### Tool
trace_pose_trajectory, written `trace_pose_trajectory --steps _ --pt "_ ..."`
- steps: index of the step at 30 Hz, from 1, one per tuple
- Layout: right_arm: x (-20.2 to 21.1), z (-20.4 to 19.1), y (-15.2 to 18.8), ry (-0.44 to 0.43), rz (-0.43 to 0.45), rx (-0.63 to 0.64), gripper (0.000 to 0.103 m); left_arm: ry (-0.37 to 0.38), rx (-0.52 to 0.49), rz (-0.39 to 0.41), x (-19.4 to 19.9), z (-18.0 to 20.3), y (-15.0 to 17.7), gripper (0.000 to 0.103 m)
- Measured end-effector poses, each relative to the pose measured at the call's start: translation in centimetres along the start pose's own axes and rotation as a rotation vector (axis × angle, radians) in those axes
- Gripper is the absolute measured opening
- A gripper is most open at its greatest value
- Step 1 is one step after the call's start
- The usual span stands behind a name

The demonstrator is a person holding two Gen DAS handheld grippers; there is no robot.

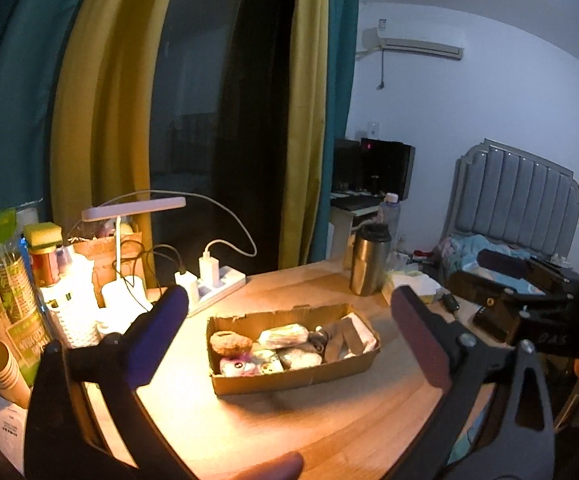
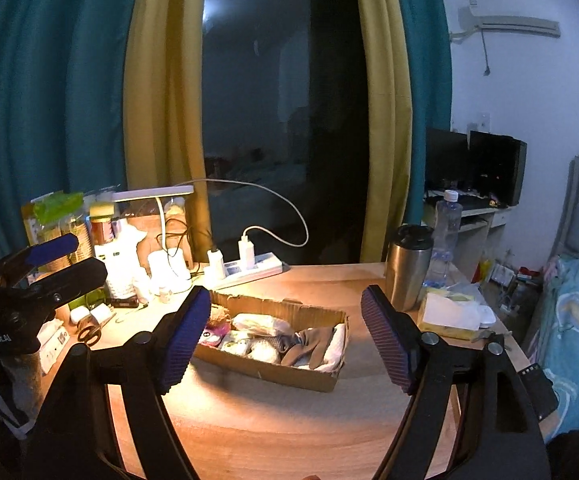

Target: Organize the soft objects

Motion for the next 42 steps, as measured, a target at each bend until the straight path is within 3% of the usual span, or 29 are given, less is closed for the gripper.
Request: trace_pose_trajectory --steps 42 --pt "-1.3 1.6 1.0 0.002 -0.039 -0.035 0.081 -0.024 0.013 -0.011 -1.7 1.1 0.5 0.102"
Point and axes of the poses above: each gripper's, at about its wrist camera, not at the fingertips, and x roughly against the way its jaws point, z to its right, y to its underside, the point moved 9 cm from there along -x, roughly the way its jaws point, and after that the axes turned 15 degrees about y, right-handed, at the moved point
